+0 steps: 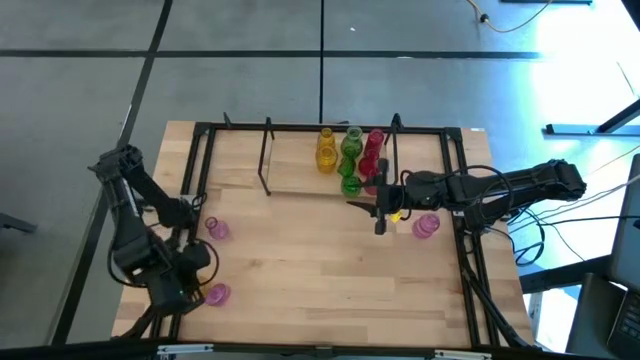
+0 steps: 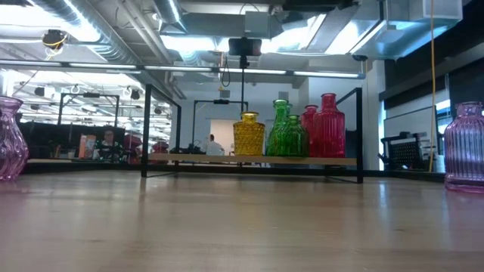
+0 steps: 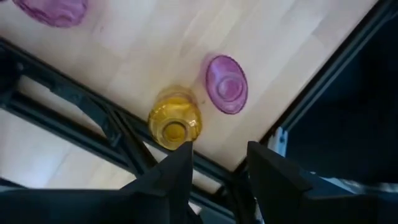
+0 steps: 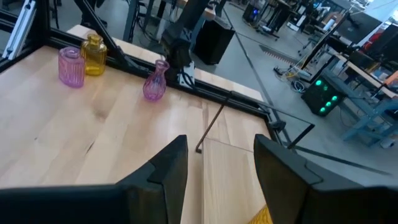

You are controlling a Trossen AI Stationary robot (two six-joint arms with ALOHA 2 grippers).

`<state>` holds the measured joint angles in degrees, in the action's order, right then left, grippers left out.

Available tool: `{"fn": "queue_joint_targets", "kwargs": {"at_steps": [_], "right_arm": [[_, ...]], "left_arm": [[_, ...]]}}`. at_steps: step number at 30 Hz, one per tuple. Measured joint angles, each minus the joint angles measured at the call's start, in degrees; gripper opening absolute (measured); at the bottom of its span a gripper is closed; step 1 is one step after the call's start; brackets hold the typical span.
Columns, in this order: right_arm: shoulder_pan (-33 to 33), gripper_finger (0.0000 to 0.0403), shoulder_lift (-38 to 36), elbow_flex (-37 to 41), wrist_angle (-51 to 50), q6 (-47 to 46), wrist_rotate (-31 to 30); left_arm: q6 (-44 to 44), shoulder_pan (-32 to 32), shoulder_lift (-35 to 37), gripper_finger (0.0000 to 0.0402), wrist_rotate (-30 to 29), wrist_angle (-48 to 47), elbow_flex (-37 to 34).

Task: Sort vases onto shelf
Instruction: Put the yellow vase on the shelf aligned with the other yellow vases

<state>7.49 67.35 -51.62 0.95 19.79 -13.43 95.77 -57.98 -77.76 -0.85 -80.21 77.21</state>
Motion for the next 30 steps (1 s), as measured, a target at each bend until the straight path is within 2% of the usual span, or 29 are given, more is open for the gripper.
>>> {"fn": "queue_joint_targets", "kwargs": {"at_steps": [3,12,18,23,30], "right_arm": [[0.0,0.0166,0.02,0.0,-0.02,0.0,0.0],[0.0,0.0166,0.02,0.0,0.24,0.15,0.02],[0.0,0.0166,0.02,0.0,0.22,0.22,0.02],[0.0,0.0166,0.02,0.0,0.2,0.22,0.02],[0.0,0.0166,0.02,0.0,0.22,0.24,0.02]], "left_arm": [[-0.11,-2.53,-0.41,0.0145,-2.83,-0.23,0.0],[-0.15,-5.35,-3.07,0.0145,-2.66,-3.13,-1.38],[-0.17,-5.38,-2.87,0.0144,0.5,-2.25,-7.01],[-0.25,-5.96,0.63,0.0135,0.56,3.94,-12.39],[-0.34,-5.98,4.18,0.0121,0.14,7.62,-16.94]]}}
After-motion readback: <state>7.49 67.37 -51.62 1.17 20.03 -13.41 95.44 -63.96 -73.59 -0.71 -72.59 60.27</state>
